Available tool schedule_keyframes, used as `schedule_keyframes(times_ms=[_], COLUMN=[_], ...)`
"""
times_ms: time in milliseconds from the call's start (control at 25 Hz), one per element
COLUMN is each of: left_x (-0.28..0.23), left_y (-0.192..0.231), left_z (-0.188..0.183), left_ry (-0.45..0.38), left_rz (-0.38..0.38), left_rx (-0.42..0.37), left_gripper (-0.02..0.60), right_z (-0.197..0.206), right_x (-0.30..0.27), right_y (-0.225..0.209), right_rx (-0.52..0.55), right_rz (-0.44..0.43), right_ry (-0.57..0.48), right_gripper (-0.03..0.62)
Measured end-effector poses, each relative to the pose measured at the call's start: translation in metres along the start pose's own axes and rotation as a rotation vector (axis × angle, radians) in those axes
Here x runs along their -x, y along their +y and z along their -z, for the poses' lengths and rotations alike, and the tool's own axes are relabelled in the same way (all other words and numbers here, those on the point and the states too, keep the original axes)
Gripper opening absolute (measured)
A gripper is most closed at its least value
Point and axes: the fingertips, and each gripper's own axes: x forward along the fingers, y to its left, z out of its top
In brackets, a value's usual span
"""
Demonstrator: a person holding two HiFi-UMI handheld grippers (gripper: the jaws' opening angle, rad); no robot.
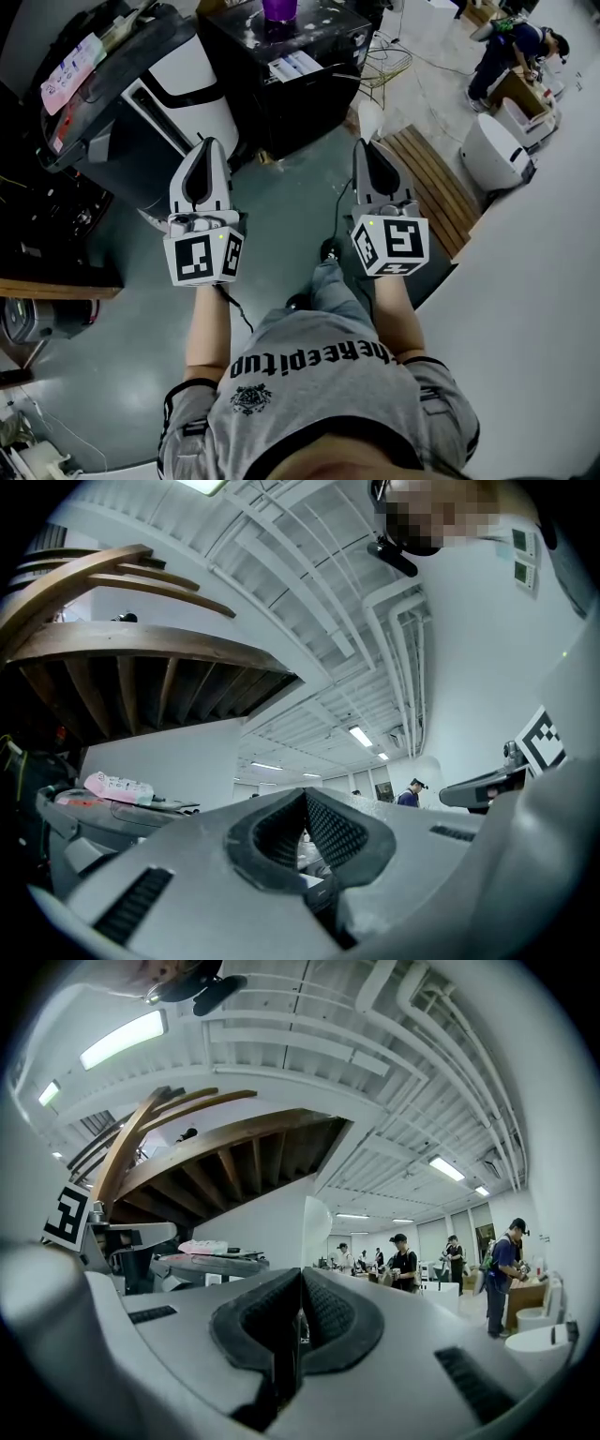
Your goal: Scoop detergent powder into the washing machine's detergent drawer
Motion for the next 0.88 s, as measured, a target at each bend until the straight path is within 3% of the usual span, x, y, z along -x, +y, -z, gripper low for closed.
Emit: schedule_keyframes(times_ms=[880], left_x=[-0.199], left_y=[-0.007], left_z=[0.035], left_ry=[-0.028], left_rz=[-0.053], left_rx=[-0.022], left_gripper=[0.003], right_z=[0.000], right_x=[-0.176], right_y=[-0.116], right_rx=[0.002], right_rz=[-0.073], right_ry=[-0.010], right_gripper=[0.005])
